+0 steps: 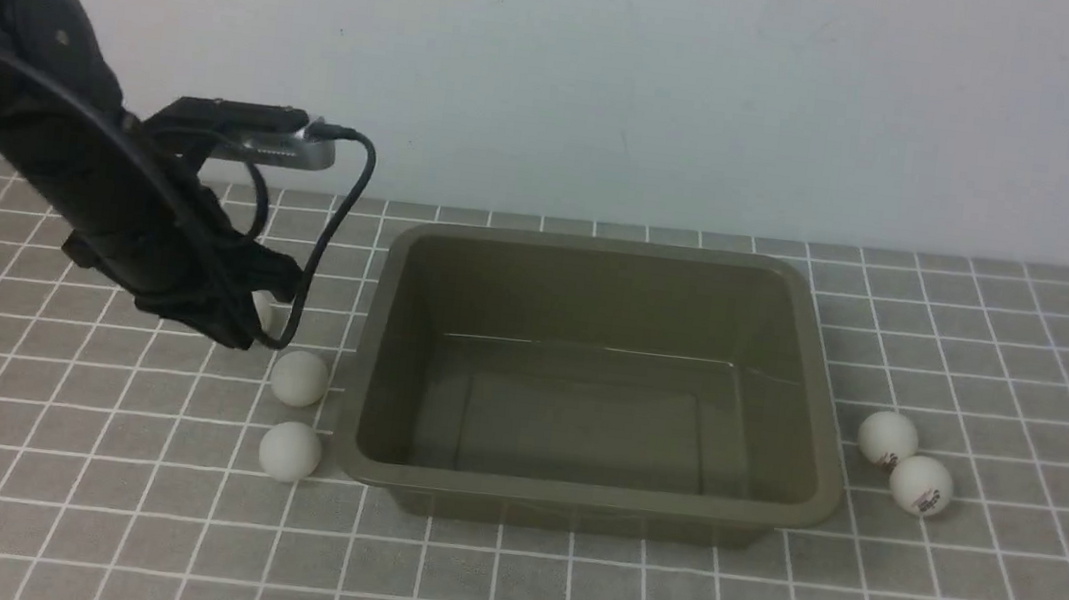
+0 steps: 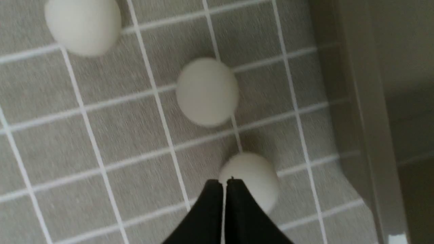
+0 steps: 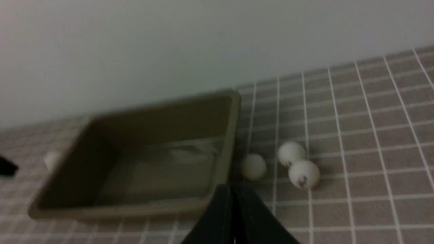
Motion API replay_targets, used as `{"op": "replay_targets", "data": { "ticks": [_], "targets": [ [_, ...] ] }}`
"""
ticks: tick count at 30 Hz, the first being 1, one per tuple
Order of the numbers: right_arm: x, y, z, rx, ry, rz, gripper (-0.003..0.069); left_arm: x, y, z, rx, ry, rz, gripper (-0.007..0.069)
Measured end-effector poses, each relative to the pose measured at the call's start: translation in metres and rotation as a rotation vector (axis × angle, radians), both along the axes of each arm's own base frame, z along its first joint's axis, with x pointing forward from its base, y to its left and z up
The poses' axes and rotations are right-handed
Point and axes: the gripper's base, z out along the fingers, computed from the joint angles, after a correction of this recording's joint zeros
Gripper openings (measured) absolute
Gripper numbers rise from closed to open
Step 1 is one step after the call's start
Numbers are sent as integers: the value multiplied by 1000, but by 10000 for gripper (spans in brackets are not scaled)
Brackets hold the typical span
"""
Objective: Put the table tennis balls into the box on the grey coffee tablecloth.
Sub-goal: 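Reach for and grasp a ping pong ball on the table beside the basket, then reach for and grasp a ping pong ball on the table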
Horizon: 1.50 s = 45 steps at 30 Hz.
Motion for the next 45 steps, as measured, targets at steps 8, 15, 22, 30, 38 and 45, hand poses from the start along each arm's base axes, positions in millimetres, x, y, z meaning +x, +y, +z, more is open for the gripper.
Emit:
{"op": "replay_targets", "data": {
  "ticks": [8, 15, 22, 30, 38, 45],
  "targets": [
    [48, 7, 2, -77, 238, 22, -13, 52, 9, -10, 153, -9, -6, 94],
    [70, 11, -13, -87, 349, 27, -13, 70, 14, -38, 211, -9, 15, 367],
    [81, 12, -21, -102, 399, 27, -13, 80, 13, -74, 214, 0, 22, 517],
    [93, 7, -30, -215, 435, 17, -13, 79, 12, -86, 202, 70, 24, 341],
    [144, -21, -74, -277, 646, -130, -13, 65, 7, 19, 129, 23, 36, 344],
    [220, -32, -95, -228, 708, -102, 44, 33, -32, 86, -108, -82, -168, 344]
  ]
}}
